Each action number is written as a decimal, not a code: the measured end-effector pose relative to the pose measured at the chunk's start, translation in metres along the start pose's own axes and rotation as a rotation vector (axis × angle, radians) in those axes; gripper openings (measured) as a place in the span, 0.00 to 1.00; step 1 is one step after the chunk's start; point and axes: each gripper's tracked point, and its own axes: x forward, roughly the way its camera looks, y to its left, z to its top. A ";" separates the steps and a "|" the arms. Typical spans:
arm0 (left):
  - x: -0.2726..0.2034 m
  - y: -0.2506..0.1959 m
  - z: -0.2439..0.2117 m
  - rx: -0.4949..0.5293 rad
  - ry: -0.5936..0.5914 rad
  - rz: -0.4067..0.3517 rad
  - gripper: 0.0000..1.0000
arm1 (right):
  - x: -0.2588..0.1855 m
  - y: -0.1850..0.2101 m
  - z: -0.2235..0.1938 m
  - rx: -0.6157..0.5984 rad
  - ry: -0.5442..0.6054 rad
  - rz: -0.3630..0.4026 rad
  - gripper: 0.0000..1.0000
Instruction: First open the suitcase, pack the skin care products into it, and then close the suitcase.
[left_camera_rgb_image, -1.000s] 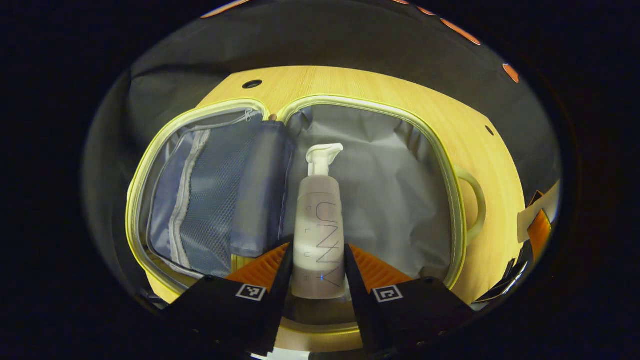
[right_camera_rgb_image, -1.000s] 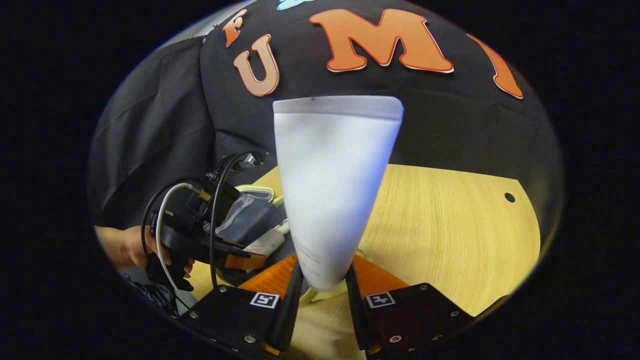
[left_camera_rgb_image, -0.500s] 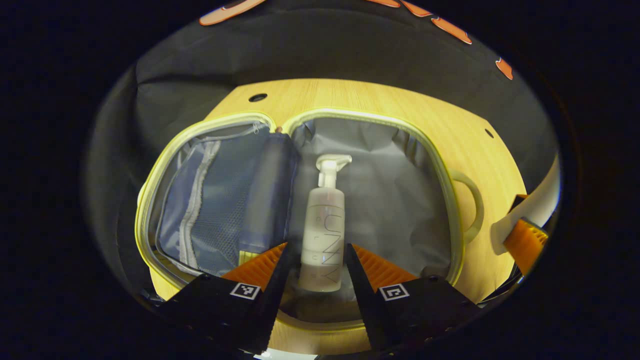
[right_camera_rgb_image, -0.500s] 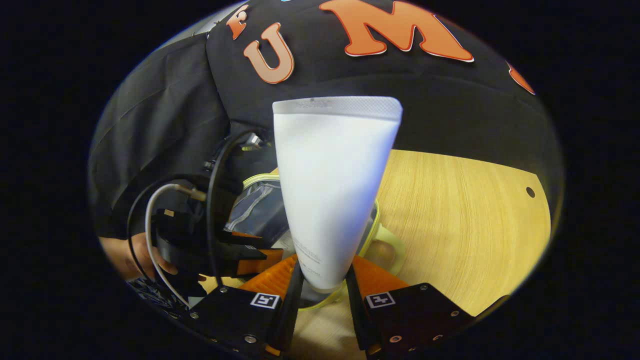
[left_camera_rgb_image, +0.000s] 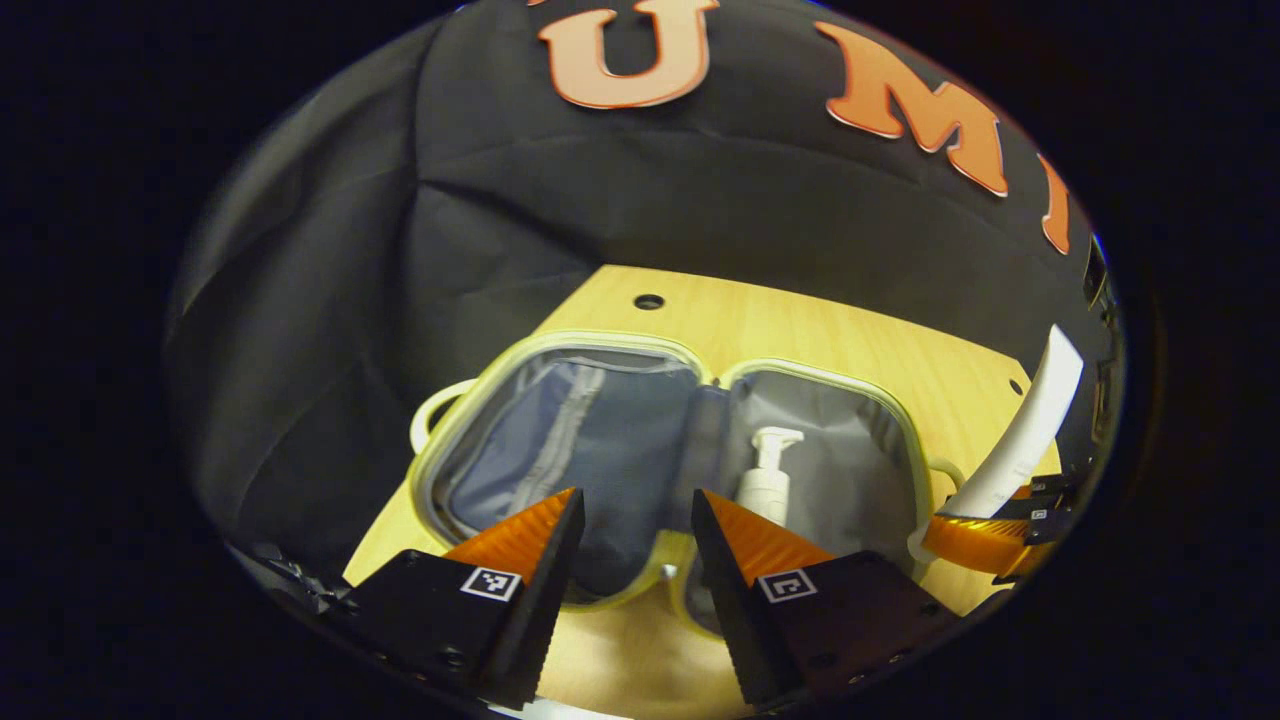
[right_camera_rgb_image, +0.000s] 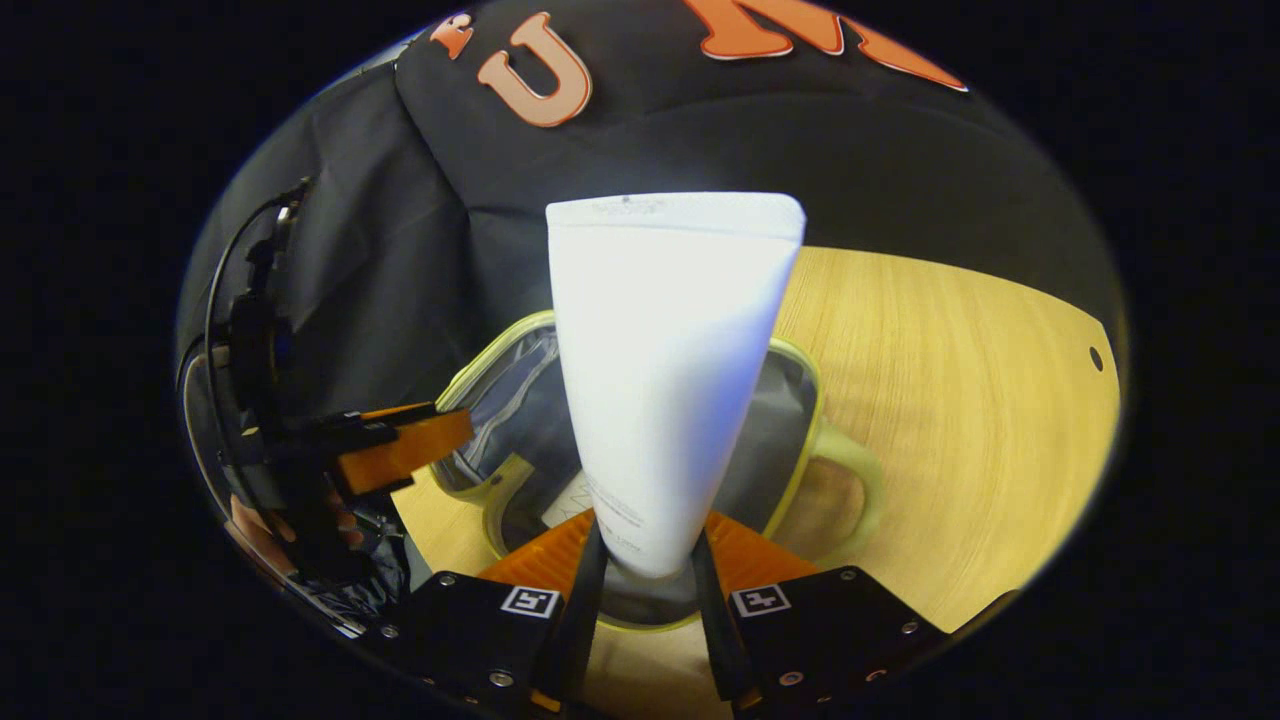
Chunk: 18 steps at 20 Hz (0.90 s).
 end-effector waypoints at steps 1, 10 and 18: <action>-0.001 0.014 -0.002 -0.019 0.003 0.022 0.71 | 0.007 0.003 -0.003 0.015 0.025 0.010 0.49; 0.002 0.169 -0.019 -0.259 0.016 0.286 0.71 | 0.054 -0.002 -0.038 0.192 0.251 -0.039 0.49; 0.051 0.234 -0.015 -0.420 0.055 0.293 0.76 | 0.067 -0.009 -0.048 0.292 0.339 -0.100 0.49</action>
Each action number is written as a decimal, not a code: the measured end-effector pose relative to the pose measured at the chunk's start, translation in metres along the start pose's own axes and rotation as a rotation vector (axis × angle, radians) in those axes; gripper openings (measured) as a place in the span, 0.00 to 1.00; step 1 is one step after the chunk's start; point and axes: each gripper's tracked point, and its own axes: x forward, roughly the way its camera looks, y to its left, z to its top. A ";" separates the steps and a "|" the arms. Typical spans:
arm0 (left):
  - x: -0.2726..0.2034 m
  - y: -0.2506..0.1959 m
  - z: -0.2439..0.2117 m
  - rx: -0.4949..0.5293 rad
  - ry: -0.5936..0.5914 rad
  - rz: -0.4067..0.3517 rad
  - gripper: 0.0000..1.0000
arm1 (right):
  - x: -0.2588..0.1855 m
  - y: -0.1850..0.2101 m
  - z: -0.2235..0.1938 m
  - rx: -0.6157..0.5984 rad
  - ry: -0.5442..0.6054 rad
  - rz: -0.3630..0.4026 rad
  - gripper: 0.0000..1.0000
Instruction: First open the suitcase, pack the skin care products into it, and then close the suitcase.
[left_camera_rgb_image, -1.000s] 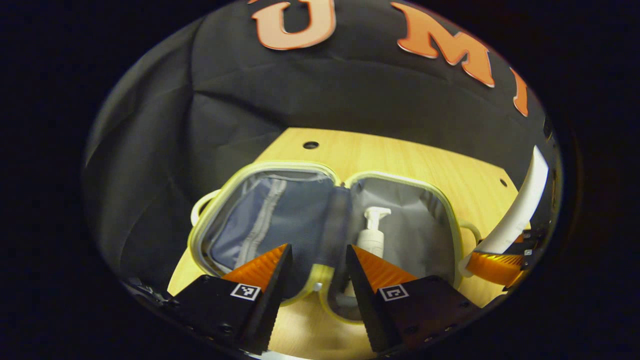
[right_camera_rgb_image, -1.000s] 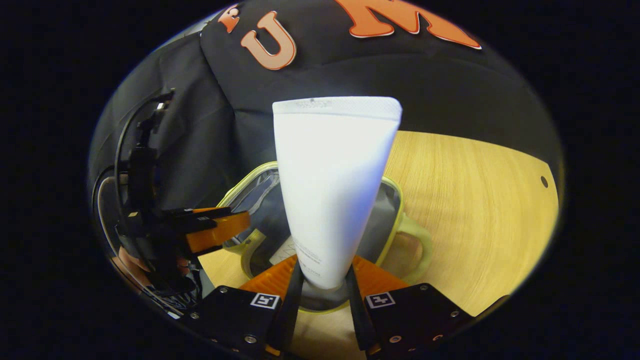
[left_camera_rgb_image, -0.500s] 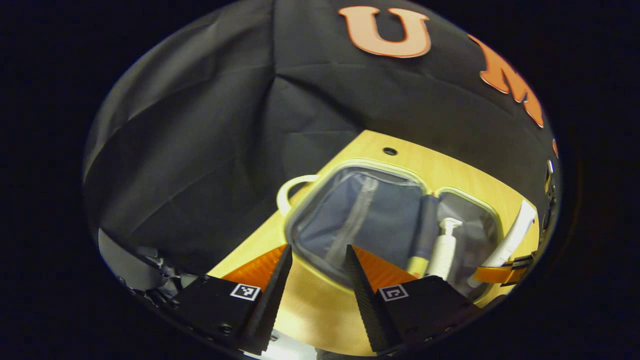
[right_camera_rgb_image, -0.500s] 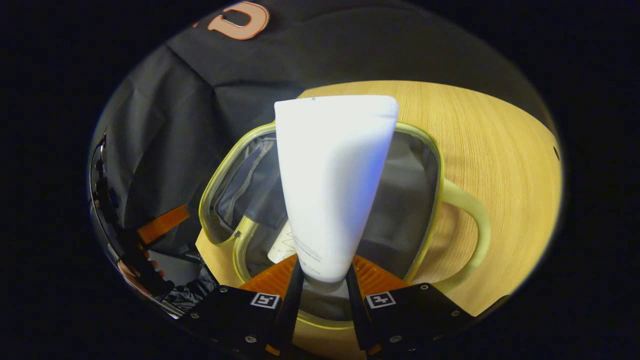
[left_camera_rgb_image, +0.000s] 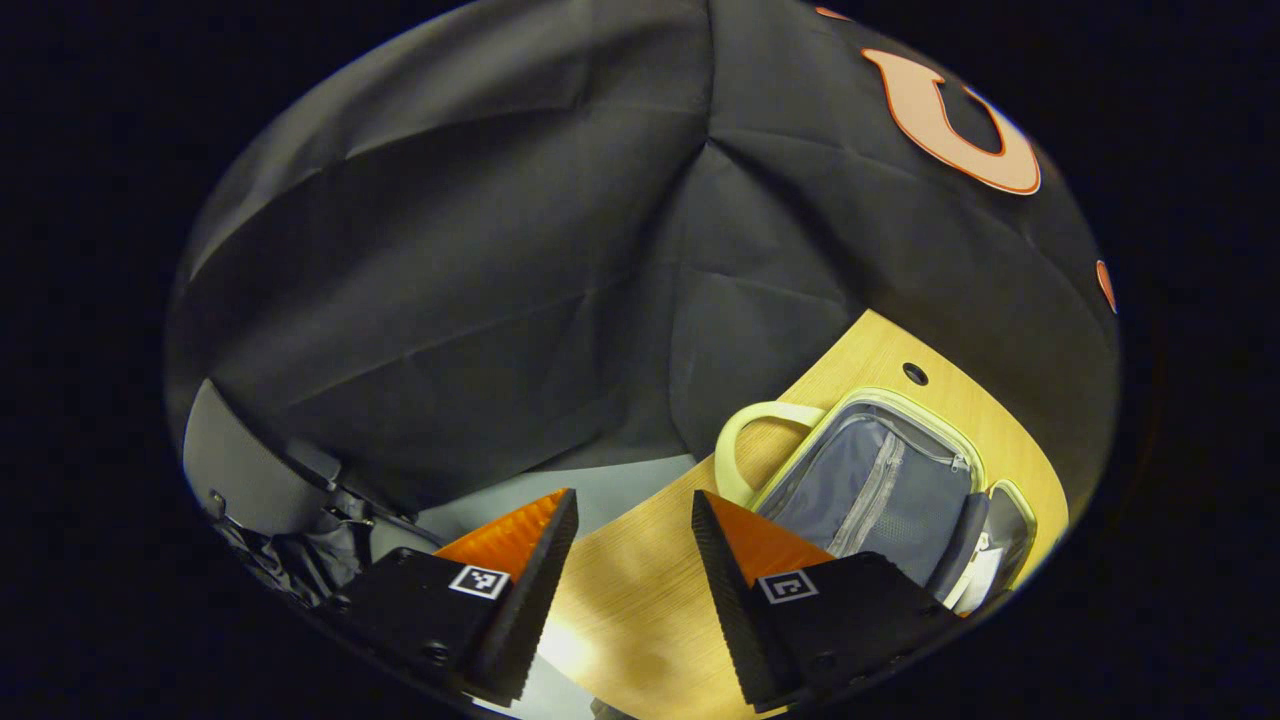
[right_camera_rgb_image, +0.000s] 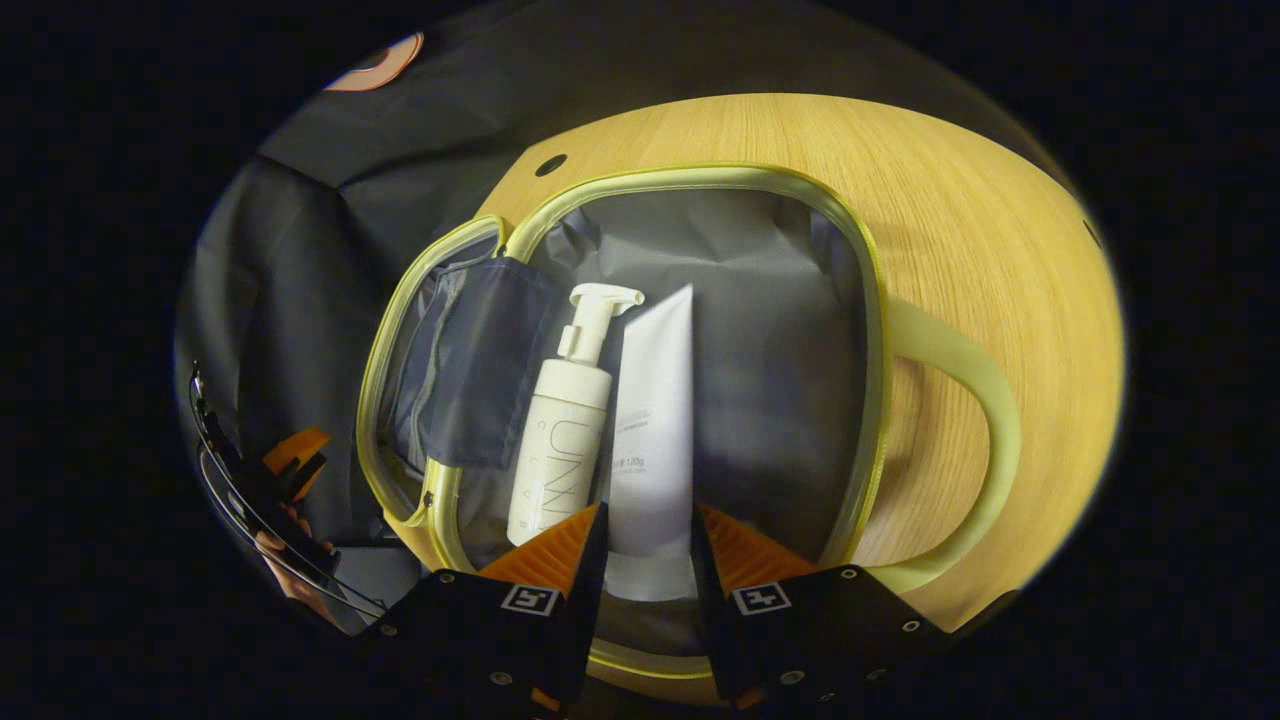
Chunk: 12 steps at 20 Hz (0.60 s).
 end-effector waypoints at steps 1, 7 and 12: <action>0.007 -0.010 0.002 -0.029 0.020 -0.053 0.76 | 0.000 0.000 0.000 0.006 0.005 -0.005 0.49; 0.060 -0.031 0.010 -0.161 0.097 -0.136 0.76 | -0.014 0.000 -0.002 0.069 -0.029 -0.003 0.55; 0.079 -0.063 0.020 -0.159 0.142 -0.264 0.76 | -0.029 0.007 -0.017 0.094 -0.026 0.002 0.60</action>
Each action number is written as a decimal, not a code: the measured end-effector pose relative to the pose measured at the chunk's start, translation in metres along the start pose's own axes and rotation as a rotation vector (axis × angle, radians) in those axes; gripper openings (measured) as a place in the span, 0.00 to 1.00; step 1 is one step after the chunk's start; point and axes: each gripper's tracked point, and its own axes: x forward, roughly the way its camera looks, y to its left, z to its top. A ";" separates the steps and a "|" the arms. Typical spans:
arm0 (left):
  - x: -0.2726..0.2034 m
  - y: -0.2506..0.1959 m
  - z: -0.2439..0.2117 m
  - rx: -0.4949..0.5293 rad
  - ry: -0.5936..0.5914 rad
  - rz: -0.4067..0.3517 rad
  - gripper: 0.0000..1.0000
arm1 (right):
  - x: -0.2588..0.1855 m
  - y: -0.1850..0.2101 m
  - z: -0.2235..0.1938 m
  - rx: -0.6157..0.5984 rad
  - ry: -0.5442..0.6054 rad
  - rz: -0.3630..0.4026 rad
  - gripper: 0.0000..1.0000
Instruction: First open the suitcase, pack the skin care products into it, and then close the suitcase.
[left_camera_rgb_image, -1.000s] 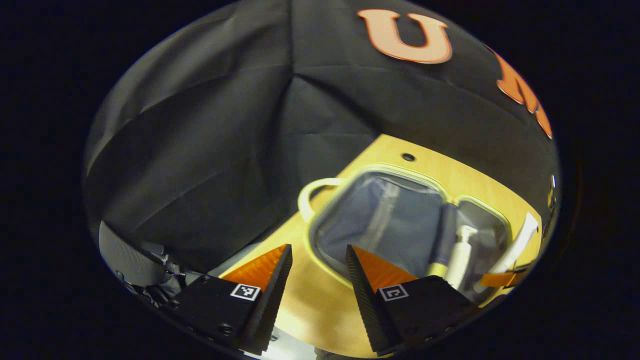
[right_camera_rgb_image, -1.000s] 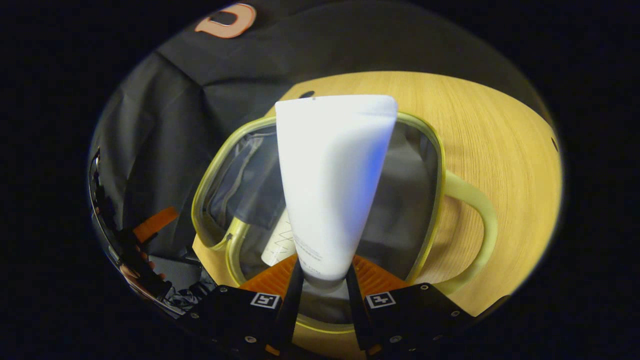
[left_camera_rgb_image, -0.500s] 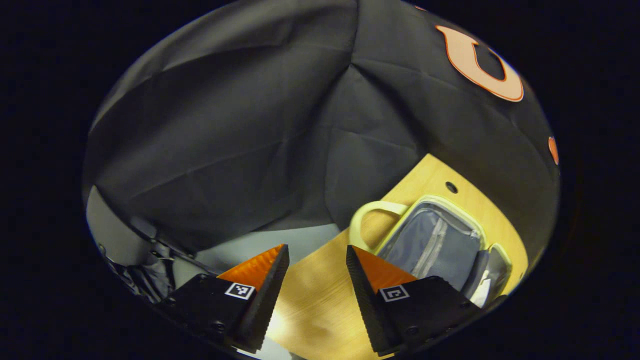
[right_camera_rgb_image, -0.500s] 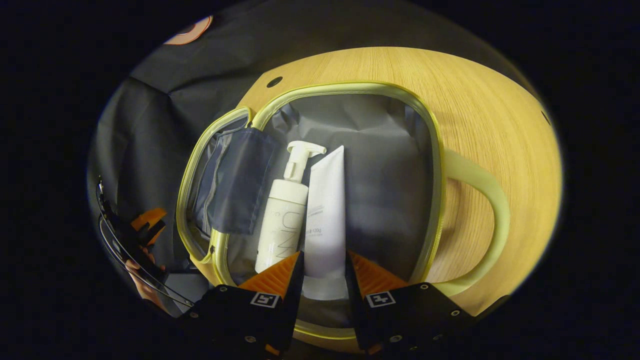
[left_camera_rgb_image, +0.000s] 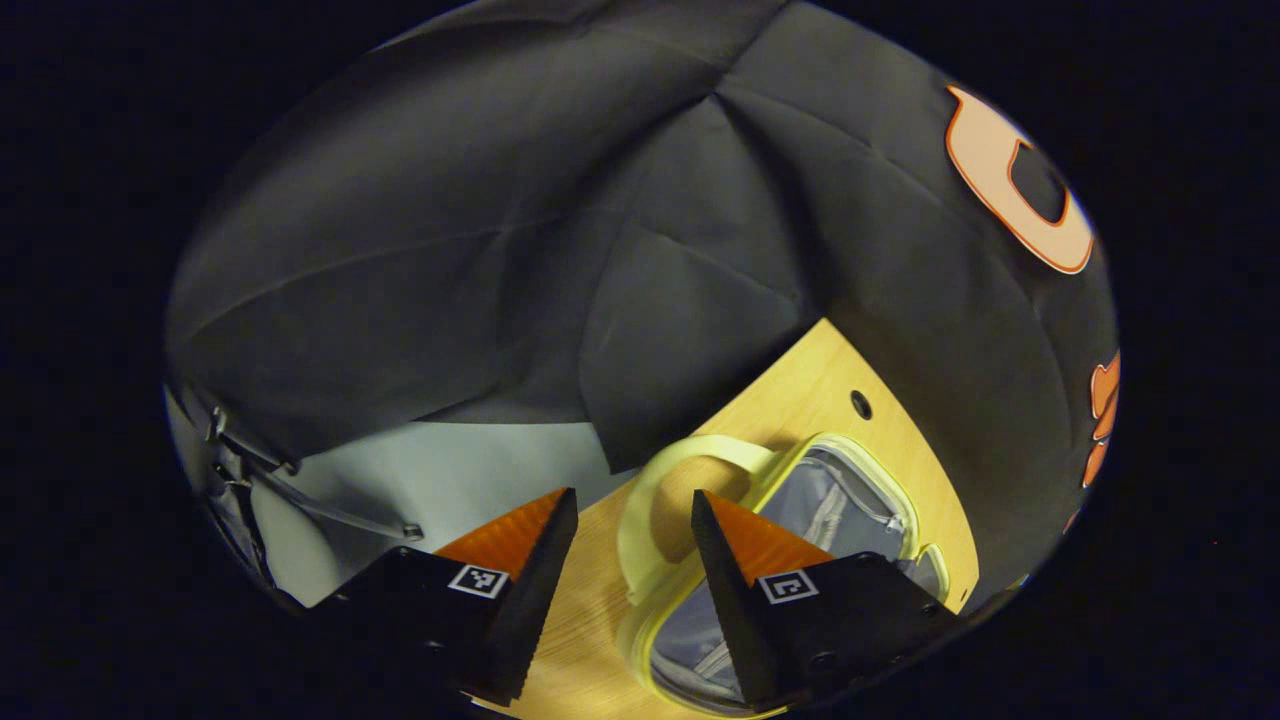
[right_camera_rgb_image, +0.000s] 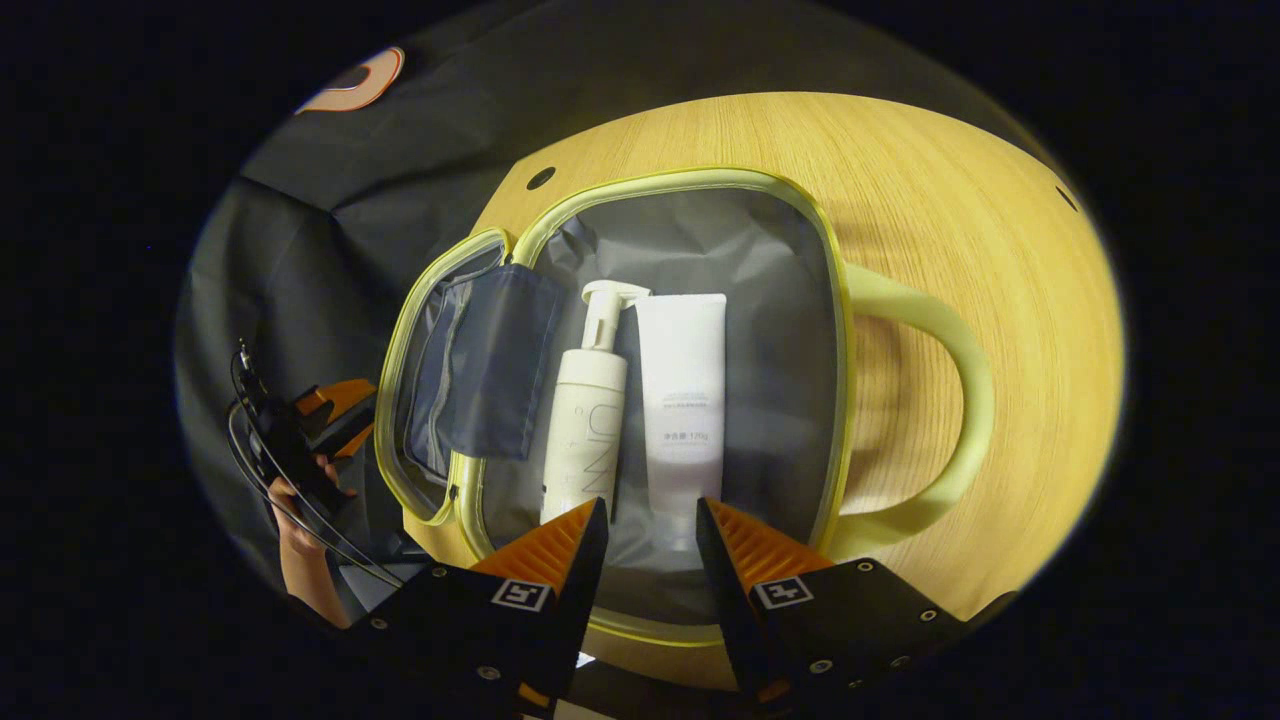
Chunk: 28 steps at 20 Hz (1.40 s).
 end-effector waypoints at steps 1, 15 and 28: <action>0.005 -0.003 0.003 0.001 0.013 -0.014 0.76 | -0.003 0.000 -0.001 0.004 -0.013 -0.004 0.60; 0.051 -0.003 -0.024 -0.226 0.235 -0.150 0.32 | -0.134 -0.037 0.042 0.021 -0.478 -0.104 0.96; -0.017 -0.026 0.015 0.080 0.037 -0.157 0.05 | -0.245 -0.069 0.092 -0.016 -0.858 -0.159 0.96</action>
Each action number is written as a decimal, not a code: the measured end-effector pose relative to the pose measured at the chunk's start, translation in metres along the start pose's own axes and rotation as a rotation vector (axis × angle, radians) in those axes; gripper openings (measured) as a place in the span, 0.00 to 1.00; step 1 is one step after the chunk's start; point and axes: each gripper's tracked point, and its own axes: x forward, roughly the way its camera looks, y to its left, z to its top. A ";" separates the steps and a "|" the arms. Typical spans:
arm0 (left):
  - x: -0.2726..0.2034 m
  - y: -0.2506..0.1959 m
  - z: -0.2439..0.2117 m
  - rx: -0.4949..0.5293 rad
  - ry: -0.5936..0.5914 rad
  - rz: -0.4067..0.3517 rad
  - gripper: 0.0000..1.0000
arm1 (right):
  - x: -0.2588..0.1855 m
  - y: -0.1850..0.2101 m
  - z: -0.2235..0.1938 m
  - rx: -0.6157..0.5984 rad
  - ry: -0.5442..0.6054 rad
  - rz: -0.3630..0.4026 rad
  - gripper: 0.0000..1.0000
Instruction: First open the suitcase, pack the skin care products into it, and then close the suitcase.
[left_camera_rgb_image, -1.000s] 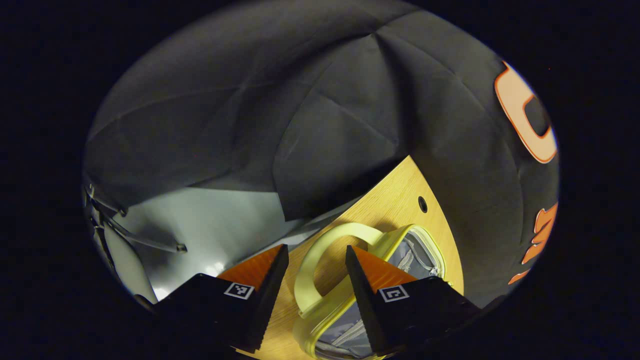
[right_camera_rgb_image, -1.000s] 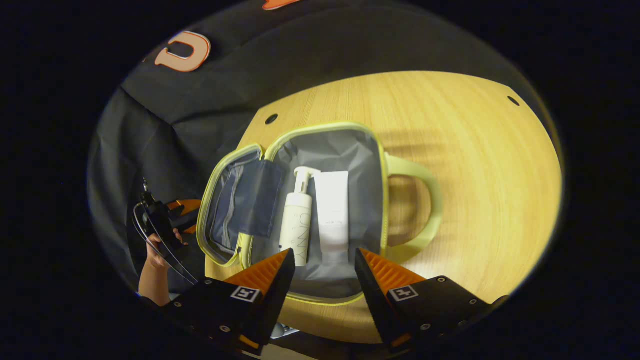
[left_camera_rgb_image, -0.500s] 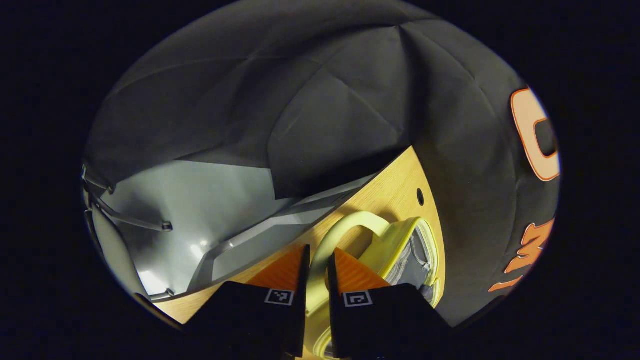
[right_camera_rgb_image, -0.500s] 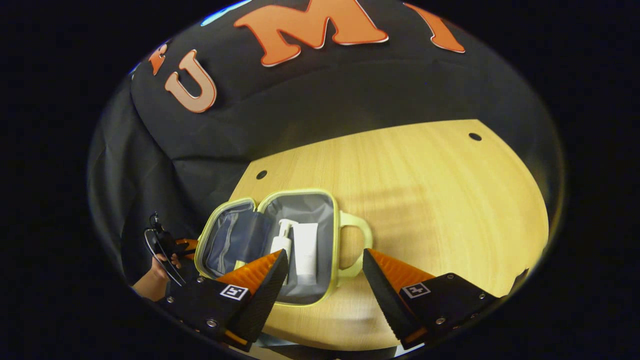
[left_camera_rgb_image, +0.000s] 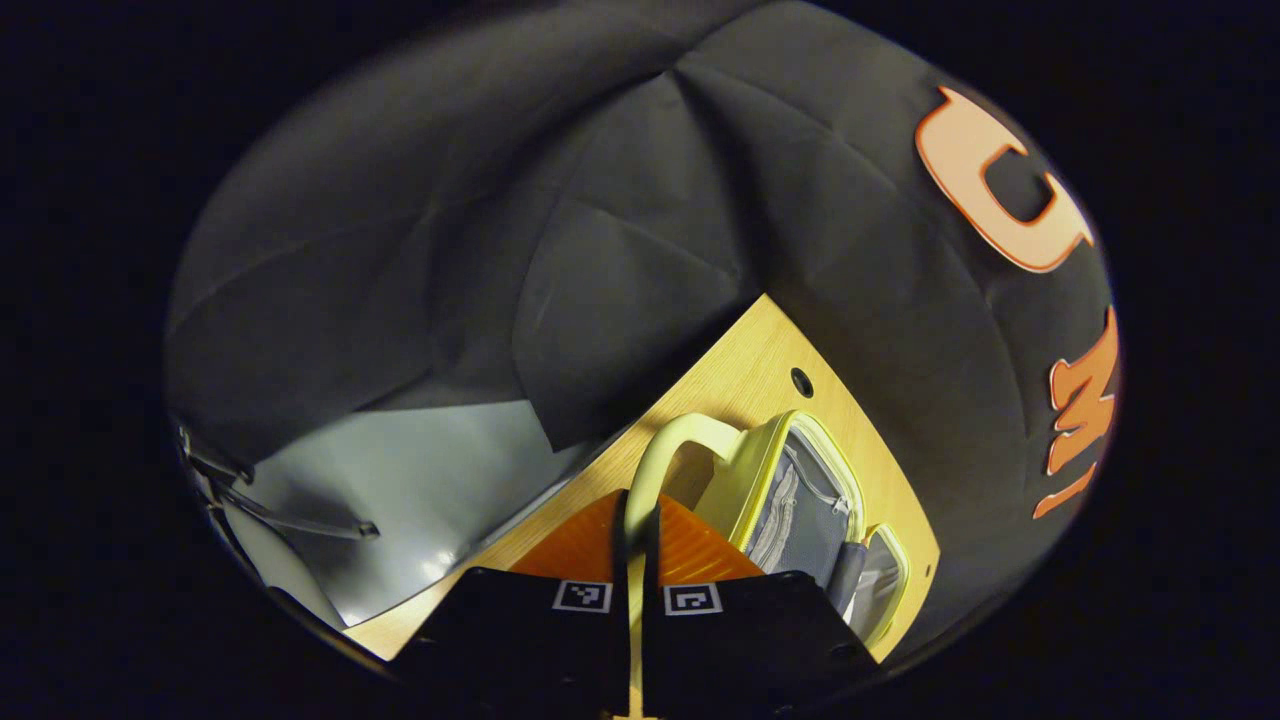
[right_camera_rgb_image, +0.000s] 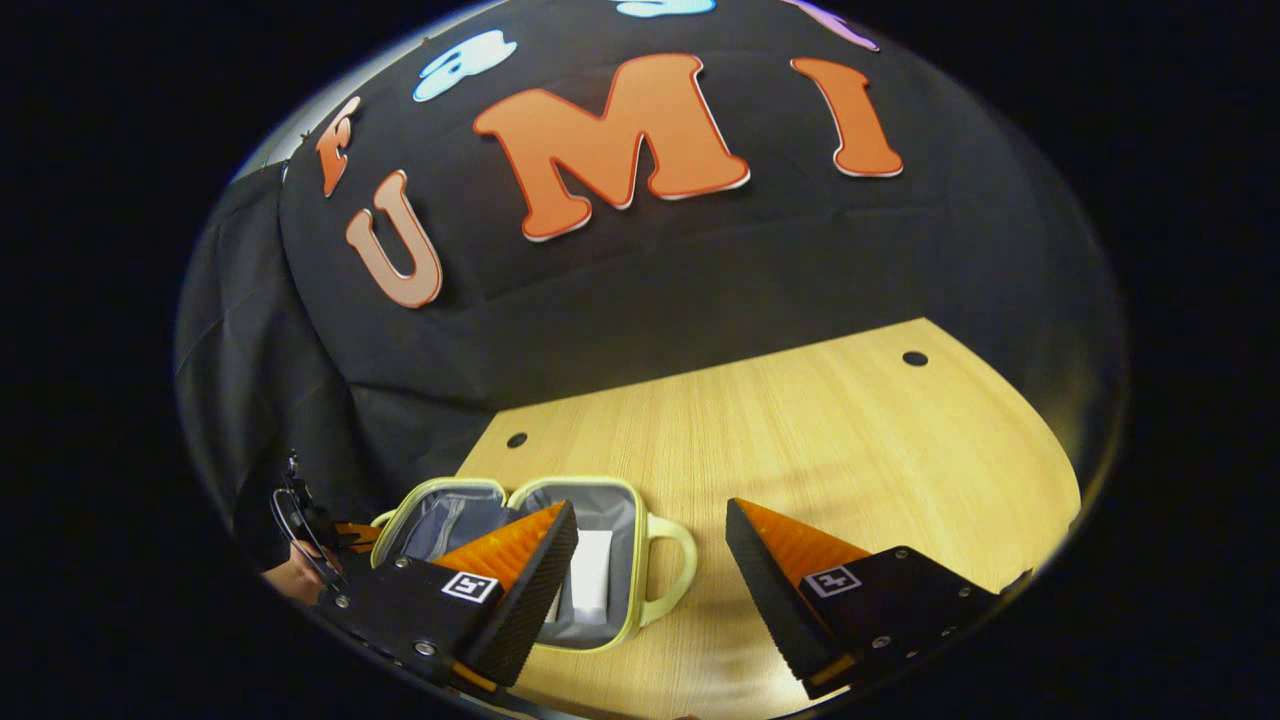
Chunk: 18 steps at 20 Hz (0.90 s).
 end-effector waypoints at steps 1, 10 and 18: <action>-0.006 -0.002 0.002 0.027 -0.016 0.024 0.05 | 0.000 -0.004 0.005 -0.002 -0.013 -0.001 0.95; -0.088 -0.078 0.028 0.169 -0.194 0.021 0.05 | -0.017 -0.019 0.037 -0.100 -0.105 0.056 0.95; -0.143 -0.201 0.014 0.393 -0.299 -0.101 0.02 | -0.038 -0.045 0.069 -0.150 -0.198 0.039 0.95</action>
